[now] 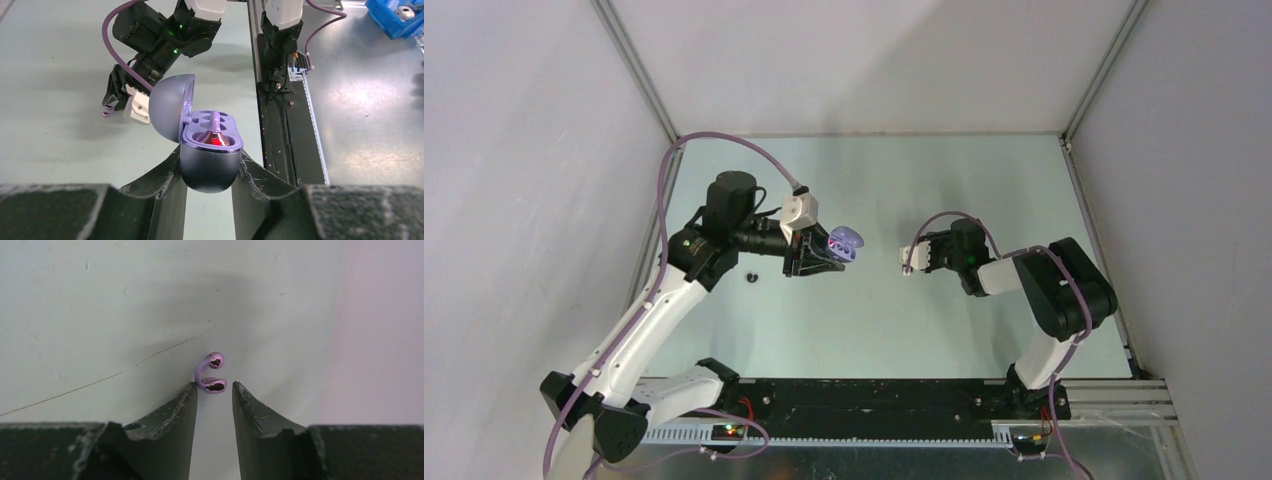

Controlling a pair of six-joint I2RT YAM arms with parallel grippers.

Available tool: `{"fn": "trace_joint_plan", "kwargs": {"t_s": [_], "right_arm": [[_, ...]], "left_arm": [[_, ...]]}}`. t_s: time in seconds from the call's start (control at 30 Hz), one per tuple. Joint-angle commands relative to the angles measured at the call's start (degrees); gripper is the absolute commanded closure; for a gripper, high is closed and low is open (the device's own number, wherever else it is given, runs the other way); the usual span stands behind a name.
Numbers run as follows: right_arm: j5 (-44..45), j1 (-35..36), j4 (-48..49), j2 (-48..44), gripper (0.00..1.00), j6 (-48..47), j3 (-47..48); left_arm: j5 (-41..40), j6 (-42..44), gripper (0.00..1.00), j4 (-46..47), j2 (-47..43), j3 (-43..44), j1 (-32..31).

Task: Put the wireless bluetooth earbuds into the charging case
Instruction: Pick up the earbud from the center of the board.

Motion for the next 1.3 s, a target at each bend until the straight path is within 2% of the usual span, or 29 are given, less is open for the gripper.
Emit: {"fn": "trace_joint_plan", "kwargs": {"t_s": [0.0, 0.43, 0.93, 1.1, 1.27], "right_arm": [[-0.1, 0.23, -2.29, 2.89, 0.61, -1.31, -0.13], [0.47, 0.83, -0.99, 3.83, 0.58, -3.71, -0.14], [3.28, 2.05, 5.52, 6.7, 0.58, -5.46, -0.13], [4.54, 2.32, 7.88, 7.33, 0.65, -4.57, -0.1], [4.5, 2.5, 9.74, 6.34, 0.78, -2.08, -0.01]], "left_arm": [[1.98, -0.52, 0.91, 1.84, -1.18, -0.28, 0.32], [1.94, -0.28, 0.91, 1.49, -0.94, -0.06, 0.36], [1.95, -0.38, 0.91, 1.54, -1.14, -0.17, 0.37], [2.0, -0.35, 0.91, 1.4, -0.93, 0.02, 0.34], [2.02, -0.38, 0.91, 1.44, -0.87, 0.05, 0.37]]}}
